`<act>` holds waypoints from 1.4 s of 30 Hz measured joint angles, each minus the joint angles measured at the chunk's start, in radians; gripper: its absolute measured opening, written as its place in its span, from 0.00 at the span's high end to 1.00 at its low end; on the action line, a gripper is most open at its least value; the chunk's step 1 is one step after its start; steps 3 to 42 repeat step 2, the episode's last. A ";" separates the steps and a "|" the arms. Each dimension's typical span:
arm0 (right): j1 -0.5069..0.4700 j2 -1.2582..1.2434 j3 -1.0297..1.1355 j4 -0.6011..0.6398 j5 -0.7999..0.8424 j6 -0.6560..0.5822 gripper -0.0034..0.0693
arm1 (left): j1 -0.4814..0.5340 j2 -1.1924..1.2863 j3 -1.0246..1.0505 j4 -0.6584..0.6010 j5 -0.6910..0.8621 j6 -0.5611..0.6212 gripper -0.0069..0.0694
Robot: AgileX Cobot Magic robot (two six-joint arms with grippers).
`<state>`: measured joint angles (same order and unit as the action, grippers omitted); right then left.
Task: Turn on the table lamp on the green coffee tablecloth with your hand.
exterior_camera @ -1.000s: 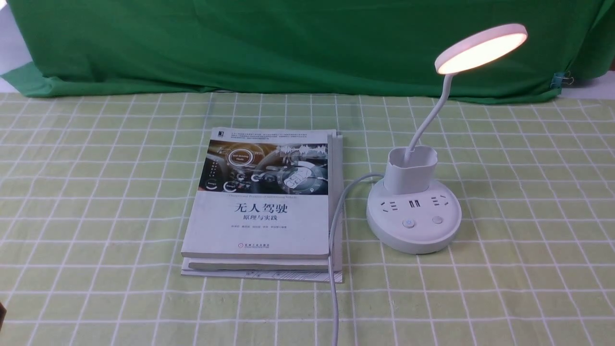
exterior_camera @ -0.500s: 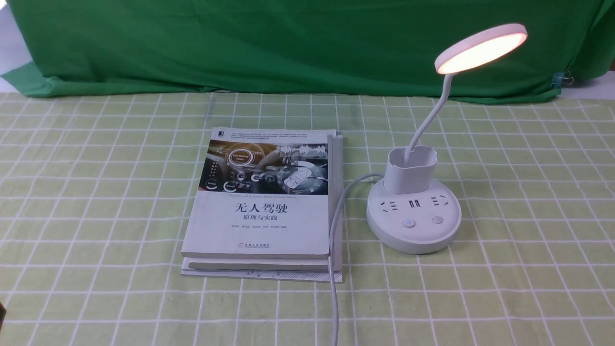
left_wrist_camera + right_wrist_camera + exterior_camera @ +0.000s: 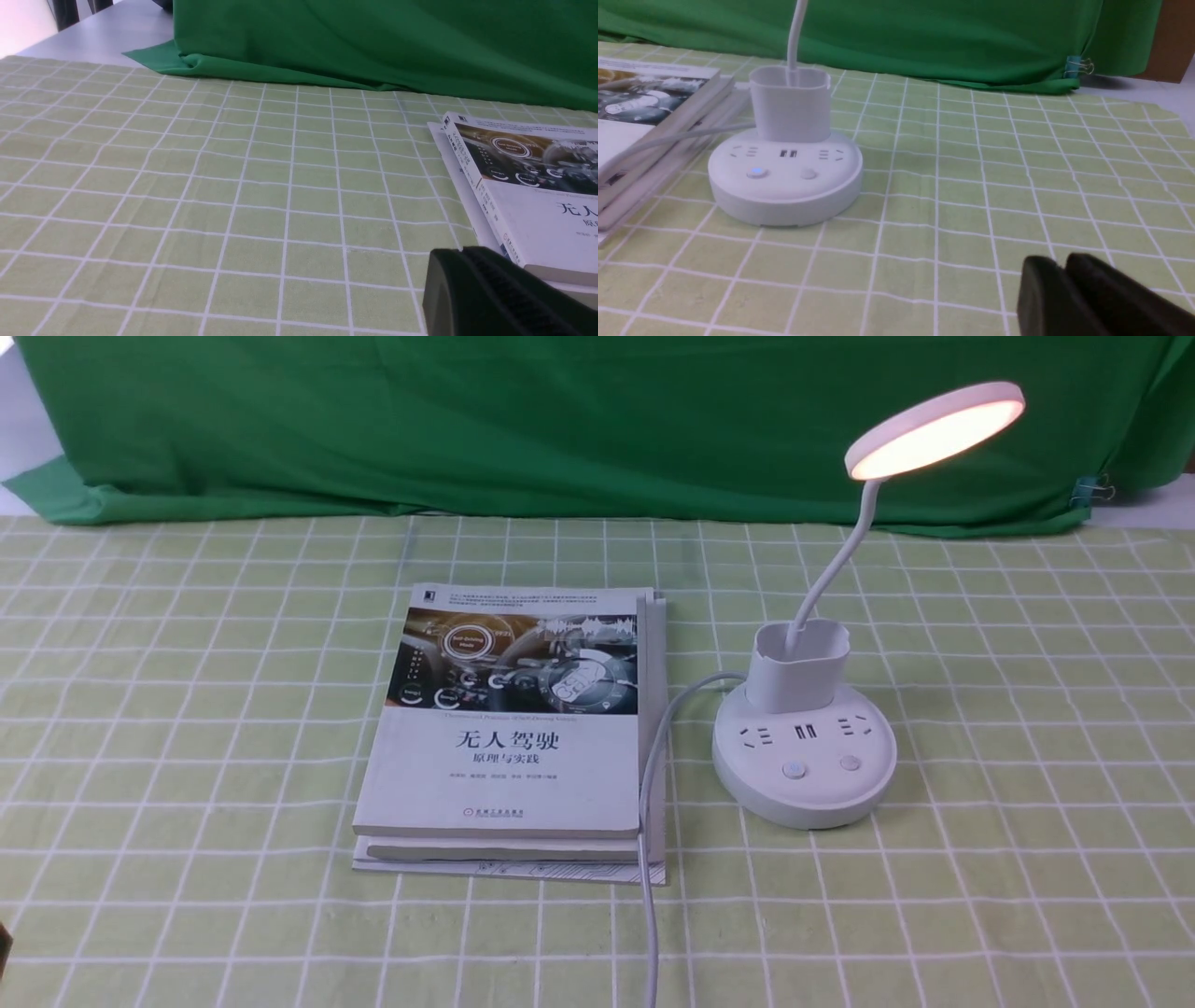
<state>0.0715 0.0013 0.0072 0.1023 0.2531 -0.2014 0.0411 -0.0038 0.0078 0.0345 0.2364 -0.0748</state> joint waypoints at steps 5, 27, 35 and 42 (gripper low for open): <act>0.000 0.000 0.000 0.000 0.000 0.000 0.79 | 0.000 0.000 0.000 0.000 0.000 0.000 0.91; 0.000 0.000 0.000 0.000 0.000 0.000 0.79 | 0.000 0.000 0.000 0.000 0.000 0.000 0.91; 0.000 0.000 0.000 0.000 0.000 0.000 0.79 | 0.000 0.000 0.000 0.000 0.000 0.000 0.91; 0.000 0.000 0.000 0.000 0.000 0.000 0.79 | 0.000 0.000 0.000 0.000 0.000 0.000 0.91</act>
